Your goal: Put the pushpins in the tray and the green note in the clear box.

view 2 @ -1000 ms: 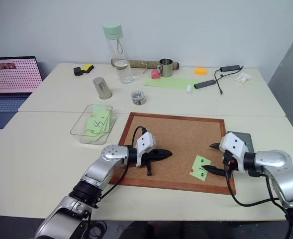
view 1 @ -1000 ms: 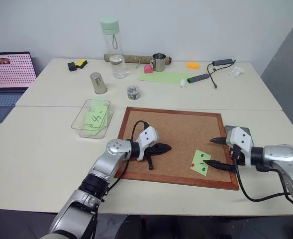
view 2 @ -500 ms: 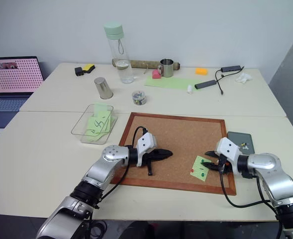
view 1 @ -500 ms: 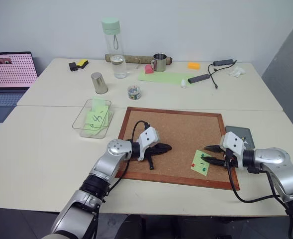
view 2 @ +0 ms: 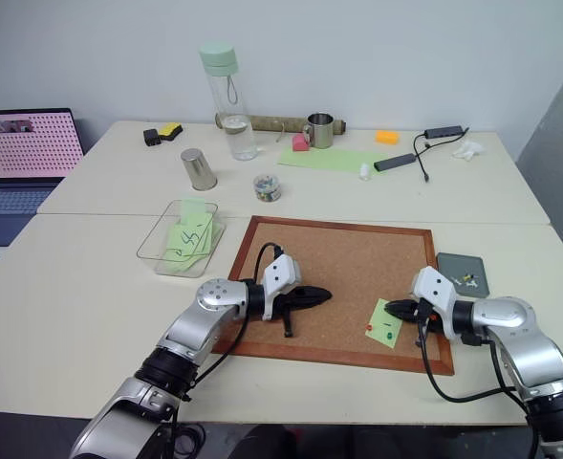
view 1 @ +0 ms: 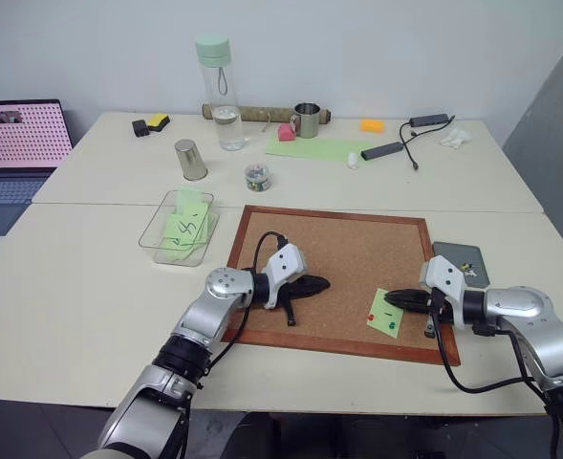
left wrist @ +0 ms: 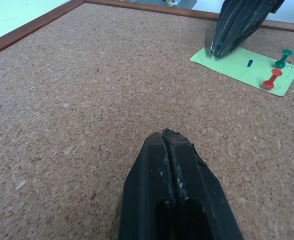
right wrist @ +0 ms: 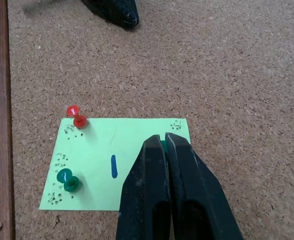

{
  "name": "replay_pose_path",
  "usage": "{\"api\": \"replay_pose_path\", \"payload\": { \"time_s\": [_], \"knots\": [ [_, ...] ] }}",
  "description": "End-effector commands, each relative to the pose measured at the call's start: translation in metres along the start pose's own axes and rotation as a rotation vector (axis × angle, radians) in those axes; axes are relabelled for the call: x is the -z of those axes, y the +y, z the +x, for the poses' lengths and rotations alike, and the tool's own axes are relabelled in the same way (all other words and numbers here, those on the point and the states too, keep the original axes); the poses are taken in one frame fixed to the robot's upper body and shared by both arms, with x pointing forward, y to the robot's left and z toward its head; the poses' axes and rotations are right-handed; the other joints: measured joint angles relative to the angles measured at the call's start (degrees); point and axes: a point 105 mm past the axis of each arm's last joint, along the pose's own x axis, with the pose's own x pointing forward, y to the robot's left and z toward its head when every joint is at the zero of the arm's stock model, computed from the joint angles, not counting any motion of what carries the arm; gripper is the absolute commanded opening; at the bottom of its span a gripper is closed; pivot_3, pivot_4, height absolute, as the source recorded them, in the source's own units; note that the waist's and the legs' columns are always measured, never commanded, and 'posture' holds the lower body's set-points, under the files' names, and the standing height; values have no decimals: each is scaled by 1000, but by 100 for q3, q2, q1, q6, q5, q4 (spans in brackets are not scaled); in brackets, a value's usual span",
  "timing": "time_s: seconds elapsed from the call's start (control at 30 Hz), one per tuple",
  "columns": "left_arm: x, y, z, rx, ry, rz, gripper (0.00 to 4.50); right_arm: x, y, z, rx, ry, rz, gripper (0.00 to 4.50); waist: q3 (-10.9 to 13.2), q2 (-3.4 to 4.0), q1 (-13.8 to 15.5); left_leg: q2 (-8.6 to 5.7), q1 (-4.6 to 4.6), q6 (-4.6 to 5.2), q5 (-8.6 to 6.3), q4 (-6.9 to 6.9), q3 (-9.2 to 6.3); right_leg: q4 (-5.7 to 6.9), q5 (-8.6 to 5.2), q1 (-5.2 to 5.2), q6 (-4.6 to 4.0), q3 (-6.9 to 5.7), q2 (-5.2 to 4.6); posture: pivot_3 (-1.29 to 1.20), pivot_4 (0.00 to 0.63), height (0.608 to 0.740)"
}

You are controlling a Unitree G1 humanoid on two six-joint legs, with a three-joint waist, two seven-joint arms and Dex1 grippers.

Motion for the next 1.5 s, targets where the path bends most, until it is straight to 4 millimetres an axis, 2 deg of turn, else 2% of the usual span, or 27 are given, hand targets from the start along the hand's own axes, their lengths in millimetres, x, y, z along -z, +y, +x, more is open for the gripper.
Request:
{"api": "replay_pose_path", "payload": {
  "time_s": [0.03,0.37,0.57,0.77,0.97,1.03,1.1,1.23,1.4,1.5],
  "knots": [
    [18,-4,-1,-9,54,-38,0,-29,1,-11,2,-94,-39,21,0,1,3,0,0,0,0,0,0,0,0,0,0,0,0,0,150,740],
    [22,-6,2,-14,64,-49,0,-46,1,-29,36,-147,-16,21,-4,2,5,0,3,1,0,0,0,0,0,4,0,0,0,0,150,740],
    [22,-9,4,-2,64,-45,0,-48,-14,-44,125,-163,51,21,-7,0,17,-1,4,1,0,0,-1,-1,0,7,1,0,0,0,150,740],
    [21,-10,5,1,61,-39,0,-16,-58,-76,419,-21,79,21,-9,1,29,-1,4,1,-1,0,0,-1,0,8,1,1,-1,0,150,740],
    [20,-10,7,12,63,-29,0,14,-92,-87,660,84,119,21,-16,11,23,-1,6,1,0,-1,5,0,0,8,1,5,-1,0,150,740],
    [20,-10,8,15,62,-26,0,17,-99,-86,698,80,142,433,-21,19,20,-1,7,1,0,-1,7,1,0,8,1,7,-1,0,150,740],
    [19,-10,9,16,62,-24,0,20,-102,-83,709,80,160,593,-23,23,26,-1,8,1,0,-2,7,1,0,8,1,7,0,0,150,740],
    [18,-10,10,14,59,-23,0,24,-103,-80,705,89,163,1405,-27,25,52,-3,6,2,0,-1,7,0,1,9,1,7,-1,0,150,740],
    [19,-10,10,7,57,-25,0,12,-104,-84,711,47,144,2412,-28,27,63,-3,7,3,0,-1,8,1,1,9,2,8,-1,0,150,740],
    [20,-11,9,6,59,-27,0,-6,-91,-84,623,3,72,3004,-29,29,68,-3,6,3,0,-1,9,1,1,9,2,9,-1,0,150,740]
  ]
}}
